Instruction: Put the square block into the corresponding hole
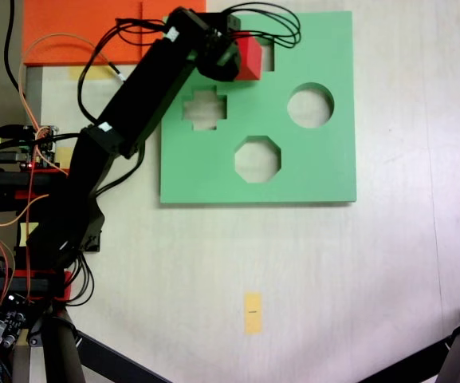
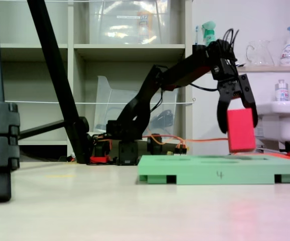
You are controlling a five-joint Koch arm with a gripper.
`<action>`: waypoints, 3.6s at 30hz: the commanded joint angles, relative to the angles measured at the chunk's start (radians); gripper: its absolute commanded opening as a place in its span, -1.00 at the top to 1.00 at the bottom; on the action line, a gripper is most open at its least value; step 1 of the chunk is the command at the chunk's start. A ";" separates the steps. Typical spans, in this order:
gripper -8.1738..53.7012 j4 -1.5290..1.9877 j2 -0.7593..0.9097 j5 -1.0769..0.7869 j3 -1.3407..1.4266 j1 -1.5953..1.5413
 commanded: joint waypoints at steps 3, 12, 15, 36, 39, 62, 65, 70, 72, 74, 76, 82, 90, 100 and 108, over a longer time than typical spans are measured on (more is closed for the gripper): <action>0.18 -0.106 0.012 -0.025 -0.081 -0.017; 0.18 -0.167 -0.035 -0.081 -0.091 -0.017; 0.18 -0.173 -0.051 -0.081 -0.091 -0.018; 0.18 -0.109 -0.077 -0.060 -0.089 -0.046; 0.18 -0.103 -0.080 -0.055 -0.089 -0.044; -0.82 -0.193 -0.158 -0.061 -0.089 -0.025; -0.95 -0.173 -0.110 -0.071 -0.089 -0.034; -0.95 -0.041 0.104 -0.202 -0.087 -0.046; -0.95 0.048 0.204 -0.299 -0.086 -0.032; -0.94 0.137 0.313 -0.463 -0.075 -0.003; -0.93 0.175 0.439 -0.687 -0.003 0.049; -0.91 0.161 0.716 -1.508 0.110 0.270; -0.82 -0.486 1.253 -2.051 1.039 0.520; -0.66 -1.496 1.473 -2.148 2.169 0.523; -0.49 -1.852 1.459 -2.151 2.605 0.506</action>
